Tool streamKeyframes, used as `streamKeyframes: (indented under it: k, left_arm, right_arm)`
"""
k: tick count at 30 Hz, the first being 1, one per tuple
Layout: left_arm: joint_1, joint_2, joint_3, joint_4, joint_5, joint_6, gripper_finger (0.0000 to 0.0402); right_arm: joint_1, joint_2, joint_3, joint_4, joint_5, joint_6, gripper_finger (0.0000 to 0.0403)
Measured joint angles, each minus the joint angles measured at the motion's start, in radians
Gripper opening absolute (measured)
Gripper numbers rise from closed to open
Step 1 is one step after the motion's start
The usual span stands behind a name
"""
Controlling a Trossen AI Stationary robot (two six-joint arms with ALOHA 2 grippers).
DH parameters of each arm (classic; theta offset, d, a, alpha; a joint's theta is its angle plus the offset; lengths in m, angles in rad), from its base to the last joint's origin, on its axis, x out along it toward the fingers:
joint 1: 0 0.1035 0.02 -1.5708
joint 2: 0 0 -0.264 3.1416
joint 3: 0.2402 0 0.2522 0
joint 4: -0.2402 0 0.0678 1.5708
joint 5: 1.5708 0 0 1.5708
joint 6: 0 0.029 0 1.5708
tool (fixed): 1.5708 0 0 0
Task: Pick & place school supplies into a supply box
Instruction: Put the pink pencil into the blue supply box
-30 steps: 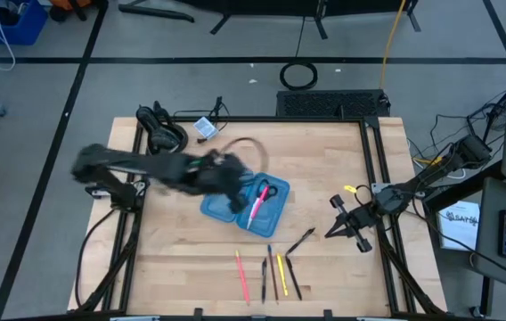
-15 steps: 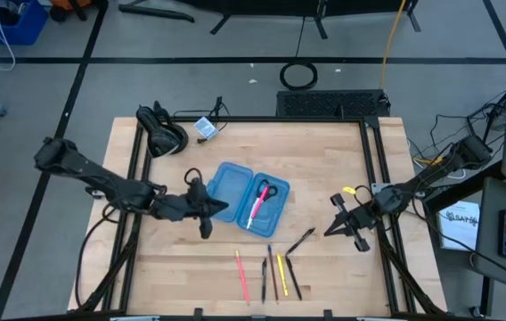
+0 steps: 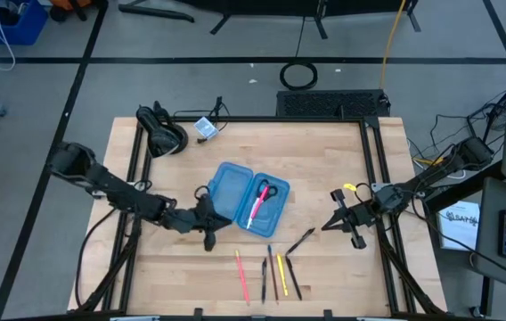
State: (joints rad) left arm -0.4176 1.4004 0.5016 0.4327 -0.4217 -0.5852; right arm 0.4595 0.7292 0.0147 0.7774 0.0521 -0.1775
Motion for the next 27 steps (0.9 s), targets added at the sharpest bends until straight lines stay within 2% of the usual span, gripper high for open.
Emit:
streamKeyframes:
  k: [4, 8, 10, 13, 16, 21, 27]
  left_arm:
    - [-0.006, 0.095, 0.104, -0.084, 0.036, 0.112, 0.0013]
    - [0.013, 0.196, 0.359, -0.457, 0.162, 0.165, 0.0014]
    - [0.019, 0.246, 0.506, -0.670, 0.184, 0.213, 0.0014]
    - [0.014, 0.312, 0.708, -0.911, 0.180, 0.369, 0.0023]
    - [-0.004, 0.367, 0.854, -1.080, 0.169, 0.592, 0.0045]
    - [-0.009, 0.442, 0.997, -1.172, 0.226, 0.822, 0.0106]
    - [-0.021, 0.527, 1.051, -1.197, 0.248, 1.037, 0.0203]
  right_arm:
    - [0.000, 0.000, 0.000, 0.022, 0.000, -0.023, 0.0000]
    - [0.000, 0.000, 0.000, 0.046, 0.000, -0.049, 0.0000]
    - [0.000, 0.000, 0.000, 0.046, 0.000, -0.054, 0.0000]
    - [0.000, 0.000, 0.000, 0.050, 0.000, -0.079, 0.0000]
    - [0.000, 0.000, 0.000, 0.057, 0.000, -0.093, 0.0000]
    - [0.000, 0.000, 0.000, 0.057, 0.000, -0.070, 0.0000]
    - [0.000, 0.000, 0.000, 0.046, 0.000, -0.040, 0.0000]
